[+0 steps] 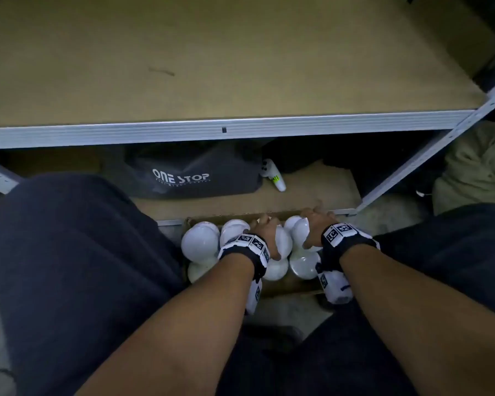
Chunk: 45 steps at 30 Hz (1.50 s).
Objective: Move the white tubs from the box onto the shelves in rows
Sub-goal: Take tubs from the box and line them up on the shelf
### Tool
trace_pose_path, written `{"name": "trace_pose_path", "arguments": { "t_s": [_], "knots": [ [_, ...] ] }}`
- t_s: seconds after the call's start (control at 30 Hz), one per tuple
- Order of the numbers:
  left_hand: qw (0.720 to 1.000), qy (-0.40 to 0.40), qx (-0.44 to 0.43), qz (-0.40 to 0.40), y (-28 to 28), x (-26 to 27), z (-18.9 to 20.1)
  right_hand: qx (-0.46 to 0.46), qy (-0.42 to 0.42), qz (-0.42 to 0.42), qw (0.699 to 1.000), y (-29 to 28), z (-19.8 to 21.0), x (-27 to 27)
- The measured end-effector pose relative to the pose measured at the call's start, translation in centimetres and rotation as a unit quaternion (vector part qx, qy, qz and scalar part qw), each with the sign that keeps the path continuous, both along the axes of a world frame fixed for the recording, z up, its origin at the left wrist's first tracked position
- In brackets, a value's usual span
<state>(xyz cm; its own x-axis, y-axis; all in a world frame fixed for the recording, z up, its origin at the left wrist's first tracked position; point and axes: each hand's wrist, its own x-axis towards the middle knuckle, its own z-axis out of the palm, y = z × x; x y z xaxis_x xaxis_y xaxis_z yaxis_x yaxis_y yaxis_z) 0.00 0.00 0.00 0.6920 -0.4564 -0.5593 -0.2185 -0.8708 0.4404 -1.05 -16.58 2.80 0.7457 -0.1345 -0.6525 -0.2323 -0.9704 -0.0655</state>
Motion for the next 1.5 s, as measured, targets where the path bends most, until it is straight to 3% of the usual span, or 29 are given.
{"name": "trace_pose_path", "arguments": {
  "t_s": [0.2,0.43,0.77,1.07,1.5],
  "knots": [
    [0.998,-0.047,0.015,-0.035,-0.7,0.1,-1.4,-0.008,0.025,-0.017,1.0,0.1,-1.3,0.5],
    [0.992,-0.049,0.053,-0.103,-1.9,0.2,-2.3,-0.011,0.048,-0.029,0.998,0.0,-3.4,0.0],
    [0.997,-0.033,0.039,-0.057,-1.4,0.7,-0.8,0.0,0.026,-0.053,0.998,0.4,-1.5,0.5],
    [0.998,-0.069,-0.016,-0.001,-1.3,2.5,6.4,-0.024,-0.055,-0.063,0.996,0.6,6.1,1.8],
    [0.97,-0.213,-0.111,-0.025,2.2,4.3,22.7,0.07,-0.252,-0.079,0.962,0.8,22.2,0.1]
  ]
}}
